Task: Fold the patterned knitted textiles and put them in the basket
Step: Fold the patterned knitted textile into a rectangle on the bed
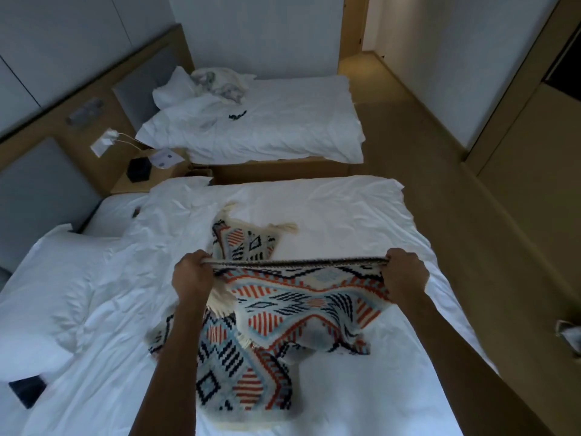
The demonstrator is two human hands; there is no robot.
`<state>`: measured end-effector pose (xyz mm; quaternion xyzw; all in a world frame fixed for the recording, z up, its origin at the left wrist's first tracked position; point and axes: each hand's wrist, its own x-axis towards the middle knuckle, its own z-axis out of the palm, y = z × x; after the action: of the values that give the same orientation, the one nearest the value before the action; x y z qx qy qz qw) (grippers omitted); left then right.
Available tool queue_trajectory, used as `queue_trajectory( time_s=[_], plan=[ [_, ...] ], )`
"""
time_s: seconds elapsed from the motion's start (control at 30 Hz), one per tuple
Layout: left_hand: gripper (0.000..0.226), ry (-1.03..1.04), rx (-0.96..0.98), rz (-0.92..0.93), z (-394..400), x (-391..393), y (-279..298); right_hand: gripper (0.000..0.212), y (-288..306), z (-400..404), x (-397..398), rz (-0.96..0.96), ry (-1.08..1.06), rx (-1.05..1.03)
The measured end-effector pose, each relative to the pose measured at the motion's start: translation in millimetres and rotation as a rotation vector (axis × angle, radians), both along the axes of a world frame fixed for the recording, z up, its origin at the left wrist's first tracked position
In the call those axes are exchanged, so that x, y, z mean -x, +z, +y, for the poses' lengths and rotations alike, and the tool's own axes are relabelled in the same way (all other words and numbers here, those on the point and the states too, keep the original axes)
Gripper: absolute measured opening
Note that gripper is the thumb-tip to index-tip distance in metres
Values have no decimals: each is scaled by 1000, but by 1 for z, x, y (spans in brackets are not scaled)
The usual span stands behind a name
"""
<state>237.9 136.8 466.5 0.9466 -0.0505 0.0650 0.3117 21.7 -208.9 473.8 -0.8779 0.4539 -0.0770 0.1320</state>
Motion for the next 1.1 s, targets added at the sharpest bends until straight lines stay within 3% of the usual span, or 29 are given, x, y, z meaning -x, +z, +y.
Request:
queue_trajectory(
  time_s=[0.13,0.33,0.43,0.53,0.6,0.67,0.77,1.1],
  plan=[
    [15,60,-62,135,1,6,-22,21,-29,4,10,14,2,-140],
    [27,96,-240,207,0,5,-57,28,-64,15,10,-229,-53,-242],
    [28,117,-354,340,-8,-6,-72,31,-75,15,-4,-306,-62,-300],
    [35,172,-57,478,-23,-32,-89,36,-78,7,-30,-389,-47,-275],
    [28,255,291,538,-41,-47,-87,38,-73,-6,-53,-428,-37,-260],
    [21,315,514,503,-63,-61,-67,37,-57,-22,-77,-465,-10,-200],
    [26,313,619,352,-94,-98,-29,37,-21,-44,-115,-565,22,-150],
    [16,18,1104,-54,-141,-168,132,37,143,-92,-185,-1050,154,99]
  ],
)
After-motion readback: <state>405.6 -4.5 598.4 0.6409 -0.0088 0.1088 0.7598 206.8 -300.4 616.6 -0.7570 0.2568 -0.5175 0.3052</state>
